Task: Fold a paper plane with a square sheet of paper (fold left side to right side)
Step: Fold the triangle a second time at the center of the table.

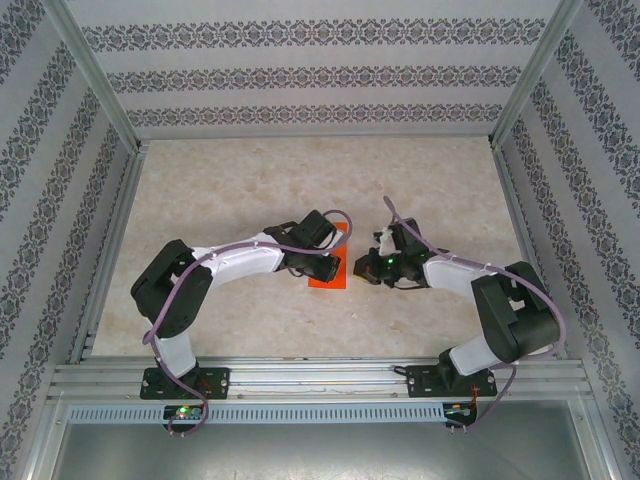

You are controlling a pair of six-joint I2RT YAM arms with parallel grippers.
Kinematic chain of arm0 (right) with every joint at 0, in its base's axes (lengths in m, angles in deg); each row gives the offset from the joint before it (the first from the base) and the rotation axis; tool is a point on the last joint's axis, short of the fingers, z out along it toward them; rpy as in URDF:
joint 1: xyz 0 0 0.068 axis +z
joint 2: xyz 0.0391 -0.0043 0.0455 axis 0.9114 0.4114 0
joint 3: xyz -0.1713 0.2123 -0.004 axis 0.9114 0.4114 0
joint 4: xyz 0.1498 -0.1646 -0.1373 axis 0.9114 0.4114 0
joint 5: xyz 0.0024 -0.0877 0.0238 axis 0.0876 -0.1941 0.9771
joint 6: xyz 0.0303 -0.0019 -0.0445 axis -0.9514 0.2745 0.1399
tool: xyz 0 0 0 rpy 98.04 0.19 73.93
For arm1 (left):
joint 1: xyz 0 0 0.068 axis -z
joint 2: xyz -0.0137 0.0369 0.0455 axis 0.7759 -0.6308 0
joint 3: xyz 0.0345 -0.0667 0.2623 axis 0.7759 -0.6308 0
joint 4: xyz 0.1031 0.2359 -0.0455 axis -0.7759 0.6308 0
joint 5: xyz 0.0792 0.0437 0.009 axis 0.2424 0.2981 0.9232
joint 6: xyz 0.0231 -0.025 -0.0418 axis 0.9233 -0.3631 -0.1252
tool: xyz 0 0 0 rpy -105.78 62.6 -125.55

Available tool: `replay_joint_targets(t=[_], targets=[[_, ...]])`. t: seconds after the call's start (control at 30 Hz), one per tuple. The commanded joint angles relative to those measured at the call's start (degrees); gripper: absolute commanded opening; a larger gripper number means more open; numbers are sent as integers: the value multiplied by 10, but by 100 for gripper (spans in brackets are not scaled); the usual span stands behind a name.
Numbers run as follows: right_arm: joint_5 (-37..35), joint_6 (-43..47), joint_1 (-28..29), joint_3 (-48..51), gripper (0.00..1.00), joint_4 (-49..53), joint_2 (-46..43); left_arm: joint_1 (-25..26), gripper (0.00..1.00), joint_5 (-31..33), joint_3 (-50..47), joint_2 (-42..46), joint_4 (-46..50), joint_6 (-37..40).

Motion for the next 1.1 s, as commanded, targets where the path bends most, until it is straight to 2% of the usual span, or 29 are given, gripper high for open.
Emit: replay_joint_targets(t=[0.0,0.2,0.4,0.8,1.07], targets=[[-18,-30,30,6,0,-67,26,-9,0,-23,-7,14,-13,-24],[-25,-35,54,-10,0,-70,67,-10,0,-16,-4,11,0,-26],[-40,-8,56,-26,0,-17,86,-14,0,-17,-5,10,-1,-30],[-84,60,53,-61,0,106,98,-61,0,-97,-46,6,-69,-55],[-80,75,46,-71,0,112,96,-82,0,-128,-49,-3,-97,-46]])
